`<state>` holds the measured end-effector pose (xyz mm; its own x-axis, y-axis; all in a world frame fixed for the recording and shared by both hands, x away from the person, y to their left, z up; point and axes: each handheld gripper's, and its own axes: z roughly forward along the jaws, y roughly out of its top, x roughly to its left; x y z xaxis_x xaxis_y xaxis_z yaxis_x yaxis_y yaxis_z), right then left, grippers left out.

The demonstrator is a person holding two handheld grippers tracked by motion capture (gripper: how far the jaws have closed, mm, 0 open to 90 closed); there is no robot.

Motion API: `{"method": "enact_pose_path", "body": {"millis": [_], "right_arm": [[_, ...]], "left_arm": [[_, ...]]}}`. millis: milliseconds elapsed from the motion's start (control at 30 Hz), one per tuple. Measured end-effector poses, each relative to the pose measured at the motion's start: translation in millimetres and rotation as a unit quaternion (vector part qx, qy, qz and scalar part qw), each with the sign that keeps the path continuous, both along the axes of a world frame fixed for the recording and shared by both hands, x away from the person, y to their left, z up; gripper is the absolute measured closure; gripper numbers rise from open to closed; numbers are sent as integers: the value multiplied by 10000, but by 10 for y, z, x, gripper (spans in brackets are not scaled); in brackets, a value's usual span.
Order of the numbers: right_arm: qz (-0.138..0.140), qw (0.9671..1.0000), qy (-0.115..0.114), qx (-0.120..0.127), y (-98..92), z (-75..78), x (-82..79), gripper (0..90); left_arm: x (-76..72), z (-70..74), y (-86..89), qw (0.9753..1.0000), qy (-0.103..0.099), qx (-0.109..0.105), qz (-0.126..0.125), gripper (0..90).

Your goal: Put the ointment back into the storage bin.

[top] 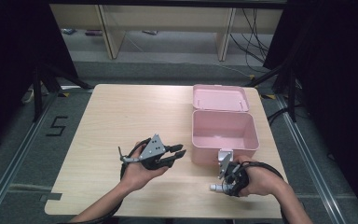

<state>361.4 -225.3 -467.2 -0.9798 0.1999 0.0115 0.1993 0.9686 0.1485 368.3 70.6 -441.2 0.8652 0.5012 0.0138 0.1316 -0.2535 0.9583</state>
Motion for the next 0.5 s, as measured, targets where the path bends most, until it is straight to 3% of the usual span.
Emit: {"method": "enact_pose_path", "body": {"millis": [100, 267, 433, 467, 500], "right_arm": [[158, 9999, 5, -31, 2, -13, 19, 545], [50, 9998, 86, -180, 19, -13, 8, 560], [194, 9995, 99, -223, 41, -35, 28, 592], [368, 9988, 0, -332, 45, -42, 40, 604], [368, 9988, 0, -332, 45, -42, 40, 604]], "left_arm": [[6, 0, 28, 10000, -9, 3, 26, 737], [9, -2, 74, 10000, -9, 2, 92, 735], [15, -15, 129, 9999, 12, -14, 170, 724], [20, -22, 153, 9998, 1, 0, 184, 724], [20, -22, 153, 9998, 1, 0, 184, 723]]}}
